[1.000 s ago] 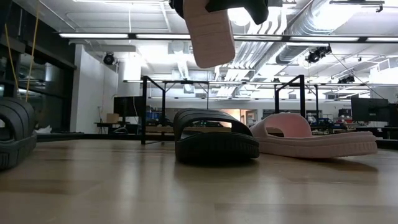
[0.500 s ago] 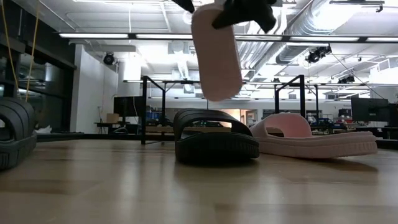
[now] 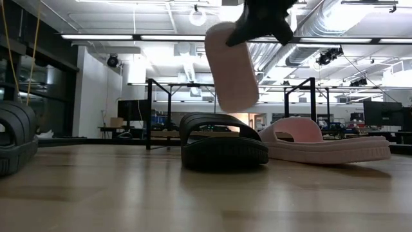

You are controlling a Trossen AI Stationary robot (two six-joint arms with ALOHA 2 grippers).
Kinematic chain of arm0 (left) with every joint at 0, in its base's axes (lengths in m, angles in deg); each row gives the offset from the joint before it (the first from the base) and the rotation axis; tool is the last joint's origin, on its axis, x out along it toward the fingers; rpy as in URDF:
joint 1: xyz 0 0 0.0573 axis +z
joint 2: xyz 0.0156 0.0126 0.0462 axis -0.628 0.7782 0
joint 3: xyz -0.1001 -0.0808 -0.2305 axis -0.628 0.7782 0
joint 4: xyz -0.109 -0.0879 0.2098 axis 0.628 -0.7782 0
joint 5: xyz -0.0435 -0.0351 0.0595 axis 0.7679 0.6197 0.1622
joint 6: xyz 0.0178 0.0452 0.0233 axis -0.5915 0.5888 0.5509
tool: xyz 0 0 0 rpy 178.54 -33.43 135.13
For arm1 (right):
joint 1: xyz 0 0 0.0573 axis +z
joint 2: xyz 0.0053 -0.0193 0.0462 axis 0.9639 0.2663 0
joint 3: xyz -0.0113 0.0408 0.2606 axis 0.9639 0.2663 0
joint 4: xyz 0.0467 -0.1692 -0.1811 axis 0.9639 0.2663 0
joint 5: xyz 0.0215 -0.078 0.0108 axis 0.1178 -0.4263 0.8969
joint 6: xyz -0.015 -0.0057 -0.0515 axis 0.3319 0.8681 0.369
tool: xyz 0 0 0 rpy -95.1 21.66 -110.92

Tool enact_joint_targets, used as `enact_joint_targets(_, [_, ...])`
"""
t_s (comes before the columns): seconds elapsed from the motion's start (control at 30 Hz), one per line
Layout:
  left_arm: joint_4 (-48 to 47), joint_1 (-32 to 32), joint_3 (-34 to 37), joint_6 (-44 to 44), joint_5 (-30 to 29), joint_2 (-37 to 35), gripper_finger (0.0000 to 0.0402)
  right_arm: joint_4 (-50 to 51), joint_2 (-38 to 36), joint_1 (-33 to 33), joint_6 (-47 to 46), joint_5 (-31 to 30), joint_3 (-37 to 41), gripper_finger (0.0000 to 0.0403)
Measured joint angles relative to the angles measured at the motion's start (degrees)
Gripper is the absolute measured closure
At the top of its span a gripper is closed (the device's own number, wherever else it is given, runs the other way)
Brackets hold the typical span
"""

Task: Pick and place slides into the shelf
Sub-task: Put the left pink slide on the shelf

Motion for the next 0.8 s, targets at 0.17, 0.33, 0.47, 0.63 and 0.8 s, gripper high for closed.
enact_joint_targets(0.17, [-0.46, 0.0, 0.04, 0.88, 4.43, -0.92, 0.0242, -2.54, -4.5, -2.64, -0.1, -0.26, 5.83, 0.0363])
enact_joint_targets(0.33, [-1.81, 0.0, 0.04, 0.95, 7.28, -1.5, 0.0258, -11.51, -13.5, -5.79, 2.12, 6.49, 15.53, 0.0363])
enact_joint_targets(0.47, [-1.94, 0.0, 0.04, 1.51, 9.64, -1.43, 0.0268, -18.89, -20.27, -7.12, 6.91, 8.49, 24.31, 0.0363])
enact_joint_targets(0.63, [-2.04, 0.0, 0.04, 1.92, 10.0, -1.43, 0.0276, -23.14, -25.5, -8.33, 10.77, 10.65, 31.84, 0.0363])
enact_joint_targets(0.8, [-2.13, 0.0, 0.04, 1.9, 10.03, -1.43, 0.0283, -24.87, -26.7, -9.9, 11.99, 12.11, 34.17, 0.0363])
